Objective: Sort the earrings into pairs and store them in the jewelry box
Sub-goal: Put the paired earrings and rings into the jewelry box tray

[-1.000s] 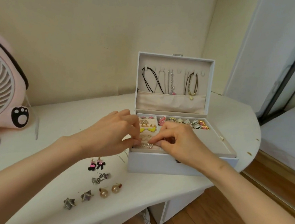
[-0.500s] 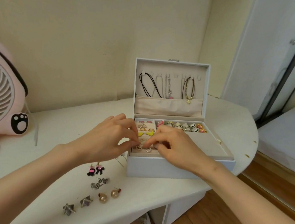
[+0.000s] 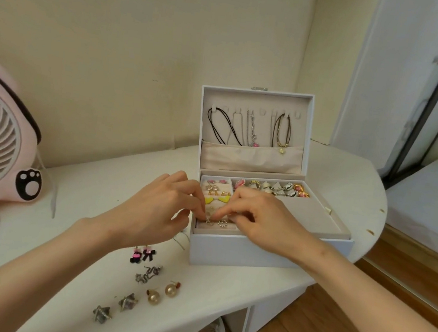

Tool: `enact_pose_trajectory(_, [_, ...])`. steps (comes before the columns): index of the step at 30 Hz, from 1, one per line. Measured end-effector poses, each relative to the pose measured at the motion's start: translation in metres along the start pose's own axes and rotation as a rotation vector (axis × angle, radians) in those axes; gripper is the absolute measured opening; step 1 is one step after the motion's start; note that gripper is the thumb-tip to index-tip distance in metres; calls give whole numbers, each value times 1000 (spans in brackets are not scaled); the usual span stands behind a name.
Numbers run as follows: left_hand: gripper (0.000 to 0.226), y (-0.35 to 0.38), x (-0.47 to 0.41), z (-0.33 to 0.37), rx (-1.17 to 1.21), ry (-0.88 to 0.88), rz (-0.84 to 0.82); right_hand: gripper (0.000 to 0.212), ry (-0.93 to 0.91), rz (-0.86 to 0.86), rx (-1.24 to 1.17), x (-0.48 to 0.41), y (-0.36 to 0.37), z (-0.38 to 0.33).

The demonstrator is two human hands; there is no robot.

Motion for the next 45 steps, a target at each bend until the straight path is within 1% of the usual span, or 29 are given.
enact_pose_trajectory(9, [50, 0, -1, 4, -32, 12, -40, 30, 26, 14, -56, 1, -1, 1])
enact_pose_trajectory(12, [51, -4, -2, 4, -57, 13, -27, 33, 22, 16, -60, 1, -1, 1])
enact_pose_trajectory(17, [51, -7, -4, -1, -18, -26, 9, 36, 14, 13, -63, 1, -1, 1])
enact_pose_trajectory(22, [53, -6, -3, 3, -16, 10, 31, 34, 9, 77, -90, 2, -4, 2])
enact_pose_trajectory(26, [48, -3, 2, 6, -32, 24, 44, 35, 1, 39, -56, 1, -2, 0])
enact_pose_trajectory(30, [55, 0, 5, 7, -41, 26, 23, 40, 3, 6, -24, 1, 0, 0])
enact_pose_trajectory(33, [53, 1, 4, 8, -46, 21, 11, 41, 4, -14, -20, 1, 1, -2])
enact_pose_trajectory(35, [53, -2, 3, 10, -52, 35, 34, 38, 6, 37, -73, 1, -3, -3])
enact_pose_trajectory(37, [50, -5, 2, 9, -39, 7, 51, 35, 56, 135, -171, 3, -11, 2])
enact_pose_trajectory(39, [47, -6, 2, 8, -29, -22, 61, 34, 91, 183, -206, 5, -16, 5])
enact_pose_trajectory(41, [47, -6, 3, 8, -32, -28, 73, 35, 85, 169, -183, 6, -14, 3])
enact_pose_trajectory(45, [46, -12, 5, 10, -3, -28, 102, 34, 74, 87, -95, 5, -9, -2])
Point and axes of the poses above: each hand's wrist, its own x-axis away from the middle knuckle, its own y-axis out of the palm, z = x × y, the point moved 7 cm from there along -x, towards the middle knuckle, and after that the axes turned 11 degrees about -y, right-handed, at the moved point
